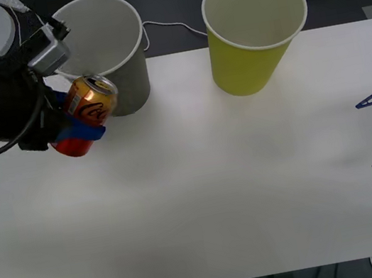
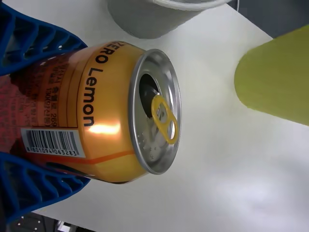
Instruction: Put the can into the green bin and the plastic bottle into the gray bin
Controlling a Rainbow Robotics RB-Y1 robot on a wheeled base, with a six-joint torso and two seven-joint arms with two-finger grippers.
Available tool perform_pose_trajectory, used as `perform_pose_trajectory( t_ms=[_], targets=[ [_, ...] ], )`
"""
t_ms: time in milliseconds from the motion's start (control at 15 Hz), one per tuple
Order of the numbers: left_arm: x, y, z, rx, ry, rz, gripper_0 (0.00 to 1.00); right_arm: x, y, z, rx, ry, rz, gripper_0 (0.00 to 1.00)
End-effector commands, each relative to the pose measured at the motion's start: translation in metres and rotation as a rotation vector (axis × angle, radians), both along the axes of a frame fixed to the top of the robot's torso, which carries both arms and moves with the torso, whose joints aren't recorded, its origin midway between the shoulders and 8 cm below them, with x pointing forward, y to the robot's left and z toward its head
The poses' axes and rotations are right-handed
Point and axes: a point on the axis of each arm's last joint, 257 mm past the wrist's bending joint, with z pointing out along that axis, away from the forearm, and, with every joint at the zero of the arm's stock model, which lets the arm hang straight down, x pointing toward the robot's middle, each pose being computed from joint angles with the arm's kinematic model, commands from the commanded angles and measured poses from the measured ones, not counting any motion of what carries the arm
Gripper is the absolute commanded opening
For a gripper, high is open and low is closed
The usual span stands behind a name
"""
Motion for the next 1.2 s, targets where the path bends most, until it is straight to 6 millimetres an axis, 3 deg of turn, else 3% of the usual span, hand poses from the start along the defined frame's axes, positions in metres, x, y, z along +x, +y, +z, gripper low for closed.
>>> perform_pose_trajectory(
  t_ms=[67, 600, 1200],
  targets=[
    [0.014, -0.023, 0.015, 0.003, -0.001, -0.016, 0.01, 0.0, 0.0, 0.0, 0.0, 0.0, 0.0, 1.0],
    [0.049, -0.08, 0.07, -0.016, 0.001, 0.01, 0.02, 0.0, 0.0, 0.0, 0.0, 0.0, 0.0, 1.0],
    [0.087, -0.162, 0.106, -0.019, -0.028, -0.009, 0.02, 0.0, 0.0, 0.0, 0.0, 0.0, 0.0, 1.0]
  ],
)
